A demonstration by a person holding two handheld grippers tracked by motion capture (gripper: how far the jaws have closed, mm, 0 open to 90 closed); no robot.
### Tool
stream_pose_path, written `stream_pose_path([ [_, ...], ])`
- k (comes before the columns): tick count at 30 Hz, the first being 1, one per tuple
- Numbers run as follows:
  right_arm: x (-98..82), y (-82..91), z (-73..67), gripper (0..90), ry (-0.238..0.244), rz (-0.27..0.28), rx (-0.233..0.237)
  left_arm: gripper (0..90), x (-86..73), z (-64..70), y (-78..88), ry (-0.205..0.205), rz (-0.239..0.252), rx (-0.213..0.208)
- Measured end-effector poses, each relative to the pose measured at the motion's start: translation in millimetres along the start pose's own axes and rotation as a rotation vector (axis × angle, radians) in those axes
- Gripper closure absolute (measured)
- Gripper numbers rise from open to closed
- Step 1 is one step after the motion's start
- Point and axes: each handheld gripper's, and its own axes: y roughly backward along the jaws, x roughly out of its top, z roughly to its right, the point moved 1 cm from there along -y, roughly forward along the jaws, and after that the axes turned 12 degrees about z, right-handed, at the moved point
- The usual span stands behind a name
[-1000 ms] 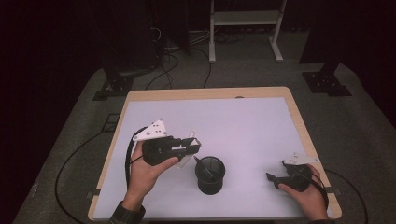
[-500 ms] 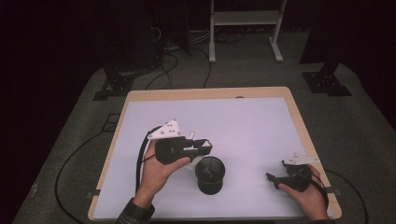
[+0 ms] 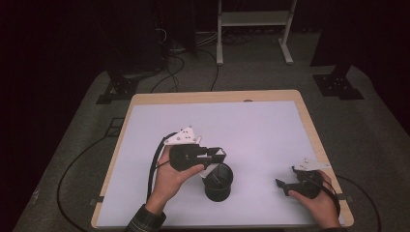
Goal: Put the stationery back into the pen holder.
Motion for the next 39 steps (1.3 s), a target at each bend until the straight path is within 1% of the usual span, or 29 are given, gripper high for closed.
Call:
stream_pose_path([
  [7,0.0,0.0,0.0,14.2,0.0,0.0,0.0,70.9,-5.4,-1.7,-5.8,0.009,-0.025,-0.003],
  [12,0.0,0.0,0.0,14.2,0.0,0.0,0.0,70.9,-7.1,-2.1,-8.4,0.009,-0.028,-0.001],
  [18,0.0,0.0,0.0,14.2,0.0,0.0,0.0,70.9,-8.6,-2.9,-11.0,0.004,-0.036,0.005],
  [22,0.0,0.0,0.0,14.2,0.0,0.0,0.0,70.9,-10.9,-3.8,-13.7,-0.003,-0.053,0.009],
  [29,0.0,0.0,0.0,14.2,0.0,0.0,0.0,70.9,-15.3,-6.6,-17.7,0.003,-0.071,0.013],
  [39,0.0,0.0,0.0,14.2,0.0,0.0,0.0,70.6,-17.8,-6.9,-19.4,-0.014,-0.099,0.026],
])
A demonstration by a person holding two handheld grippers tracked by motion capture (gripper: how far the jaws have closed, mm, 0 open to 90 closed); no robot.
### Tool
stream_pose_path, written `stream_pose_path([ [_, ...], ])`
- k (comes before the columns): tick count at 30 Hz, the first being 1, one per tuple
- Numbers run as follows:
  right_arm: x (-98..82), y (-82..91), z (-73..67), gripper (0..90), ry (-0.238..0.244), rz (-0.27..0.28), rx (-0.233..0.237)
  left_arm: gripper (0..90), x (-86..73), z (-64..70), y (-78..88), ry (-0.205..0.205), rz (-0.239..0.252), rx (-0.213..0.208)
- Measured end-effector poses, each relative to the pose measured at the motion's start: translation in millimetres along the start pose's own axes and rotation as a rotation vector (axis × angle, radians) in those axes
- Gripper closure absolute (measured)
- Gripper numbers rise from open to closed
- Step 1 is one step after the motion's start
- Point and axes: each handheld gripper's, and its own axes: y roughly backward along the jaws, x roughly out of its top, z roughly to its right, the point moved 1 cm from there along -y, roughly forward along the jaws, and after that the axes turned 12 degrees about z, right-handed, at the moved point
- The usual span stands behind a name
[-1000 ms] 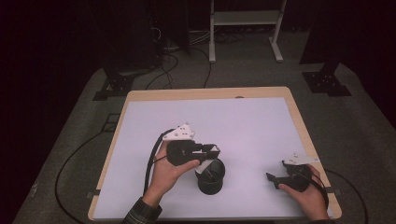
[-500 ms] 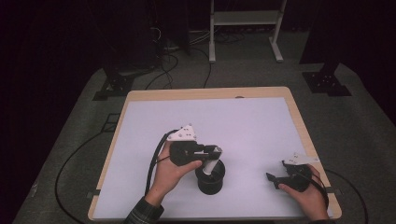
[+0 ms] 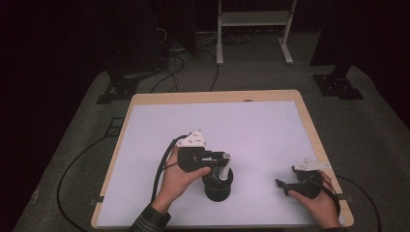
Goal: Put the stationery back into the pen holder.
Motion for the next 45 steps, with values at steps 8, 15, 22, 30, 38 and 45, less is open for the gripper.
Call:
stream_pose_path([
  [8,0.0,0.0,0.0,14.2,0.001,0.0,0.0,70.4,-2.3,1.0,-0.2,-0.024,-0.038,0.011],
  [15,-0.1,0.0,0.0,14.2,0.0,0.0,0.0,69.2,-2.3,0.1,3.0,-0.015,-0.031,0.018],
  [22,0.0,0.0,0.0,14.2,0.0,0.0,0.0,69.0,0.7,-0.9,9.3,-0.017,-0.019,0.025],
  [30,0.0,0.0,0.0,14.2,0.0,0.0,0.0,66.7,6.7,-8.4,27.1,-0.014,0.005,0.074],
  [38,0.0,0.0,0.0,14.2,0.0,0.0,0.0,61.9,10.1,-21.6,48.4,-0.006,0.01,0.151],
  [45,0.0,0.0,0.0,14.2,0.0,0.0,0.0,58.0,9.2,-33.4,61.6,-0.002,0.006,0.219],
])
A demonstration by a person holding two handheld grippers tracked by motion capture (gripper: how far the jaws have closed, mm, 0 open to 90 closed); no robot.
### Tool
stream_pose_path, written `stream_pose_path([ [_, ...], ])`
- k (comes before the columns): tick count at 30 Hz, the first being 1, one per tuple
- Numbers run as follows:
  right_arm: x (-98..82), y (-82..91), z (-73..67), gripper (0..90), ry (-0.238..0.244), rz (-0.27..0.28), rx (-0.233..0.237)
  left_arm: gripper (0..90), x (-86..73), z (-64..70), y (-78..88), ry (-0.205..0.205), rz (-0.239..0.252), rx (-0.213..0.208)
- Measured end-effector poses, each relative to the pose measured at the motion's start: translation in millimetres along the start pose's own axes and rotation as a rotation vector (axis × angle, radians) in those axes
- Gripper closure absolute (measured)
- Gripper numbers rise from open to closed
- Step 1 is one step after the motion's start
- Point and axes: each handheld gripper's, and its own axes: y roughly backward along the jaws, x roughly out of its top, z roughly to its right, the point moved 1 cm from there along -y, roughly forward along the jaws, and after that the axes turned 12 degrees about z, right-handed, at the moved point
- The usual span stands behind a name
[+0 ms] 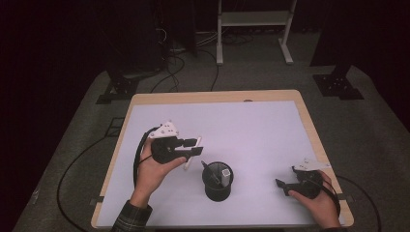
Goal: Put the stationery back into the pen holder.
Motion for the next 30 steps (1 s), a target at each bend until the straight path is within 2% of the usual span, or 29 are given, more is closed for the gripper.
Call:
stream_pose_path([
  [13,0.0,0.0,-0.1,14.2,0.0,0.0,-0.001,53.3,-9.8,-27.6,7.2,0.006,-0.051,0.139],
  [22,0.0,0.0,-0.2,14.2,0.001,-0.001,-0.001,49.8,-17.0,-41.7,2.1,0.007,-0.097,0.197],
  [30,0.0,0.0,-0.1,14.2,0.001,-0.001,0.0,49.0,-22.1,-52.9,-11.6,0.012,-0.142,0.232],
])
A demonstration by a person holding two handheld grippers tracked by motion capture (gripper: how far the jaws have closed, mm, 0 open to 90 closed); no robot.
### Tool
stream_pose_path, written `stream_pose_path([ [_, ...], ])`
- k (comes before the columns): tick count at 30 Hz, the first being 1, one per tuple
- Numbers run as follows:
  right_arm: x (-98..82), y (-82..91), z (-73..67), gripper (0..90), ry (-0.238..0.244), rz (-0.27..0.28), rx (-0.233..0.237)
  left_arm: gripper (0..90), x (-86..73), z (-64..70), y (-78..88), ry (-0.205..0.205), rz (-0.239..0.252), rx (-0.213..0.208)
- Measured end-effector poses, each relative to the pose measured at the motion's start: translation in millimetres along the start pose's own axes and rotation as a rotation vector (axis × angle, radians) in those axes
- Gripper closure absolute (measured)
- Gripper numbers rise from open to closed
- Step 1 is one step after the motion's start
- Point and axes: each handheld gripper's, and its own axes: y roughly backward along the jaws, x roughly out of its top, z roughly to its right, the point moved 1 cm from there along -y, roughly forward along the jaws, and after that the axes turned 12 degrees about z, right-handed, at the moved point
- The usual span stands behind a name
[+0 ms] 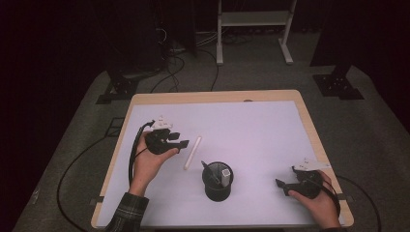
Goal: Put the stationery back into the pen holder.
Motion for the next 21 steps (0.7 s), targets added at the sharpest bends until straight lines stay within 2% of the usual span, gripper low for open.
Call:
stream_pose_path([
  [21,0.0,-0.1,0.0,14.2,0.0,0.0,0.0,48.5,-6.9,-9.8,-56.7,0.015,-0.12,0.035],
])
